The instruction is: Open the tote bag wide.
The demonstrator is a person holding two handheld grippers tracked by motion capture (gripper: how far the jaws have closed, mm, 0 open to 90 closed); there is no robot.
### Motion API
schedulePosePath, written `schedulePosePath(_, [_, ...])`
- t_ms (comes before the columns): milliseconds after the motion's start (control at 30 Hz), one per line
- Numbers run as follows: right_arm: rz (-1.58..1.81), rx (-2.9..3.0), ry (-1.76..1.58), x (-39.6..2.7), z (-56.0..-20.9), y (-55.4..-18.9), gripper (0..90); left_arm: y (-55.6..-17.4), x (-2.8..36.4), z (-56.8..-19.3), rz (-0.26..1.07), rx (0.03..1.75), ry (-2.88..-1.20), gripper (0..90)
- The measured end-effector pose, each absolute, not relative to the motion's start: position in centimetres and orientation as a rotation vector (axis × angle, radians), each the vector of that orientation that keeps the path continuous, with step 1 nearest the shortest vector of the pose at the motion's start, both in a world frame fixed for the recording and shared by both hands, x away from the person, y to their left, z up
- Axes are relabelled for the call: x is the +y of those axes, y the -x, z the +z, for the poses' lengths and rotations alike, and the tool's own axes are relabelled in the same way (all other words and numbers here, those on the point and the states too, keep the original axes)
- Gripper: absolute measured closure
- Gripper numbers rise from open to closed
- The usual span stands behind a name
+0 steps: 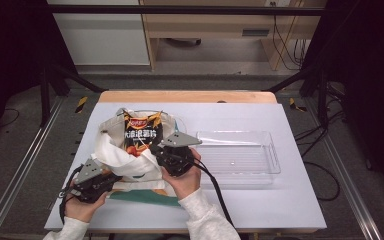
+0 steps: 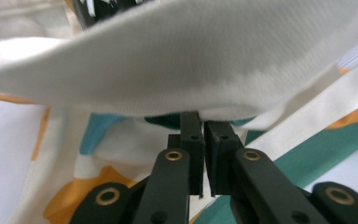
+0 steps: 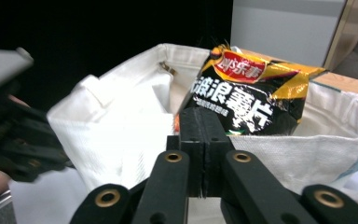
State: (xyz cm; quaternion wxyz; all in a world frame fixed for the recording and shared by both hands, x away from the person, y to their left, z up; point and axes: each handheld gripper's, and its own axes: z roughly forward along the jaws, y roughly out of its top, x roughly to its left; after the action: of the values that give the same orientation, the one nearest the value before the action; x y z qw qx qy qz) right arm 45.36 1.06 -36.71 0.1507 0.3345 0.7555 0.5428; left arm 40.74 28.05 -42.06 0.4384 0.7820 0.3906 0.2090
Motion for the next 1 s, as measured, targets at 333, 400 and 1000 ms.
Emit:
schedulePosePath(333, [1.536,2.204,-0.981,0.8,-37.5,-45.6,90.0,-39.2,31.3,-38.0,0.578,0.975,-1.718,86.3])
schedulePosePath(400, [1.533,2.219,-0.978,0.8,-37.9,-45.5,90.0,-39.3,31.5,-37.2,0.592,0.972,-1.691,87.9])
schedulePosePath(1000, [1.463,2.329,-1.02,0.6,-42.8,-43.7,90.0,-42.5,30.4,-42.7,0.517,1.089,-1.958,90.0])
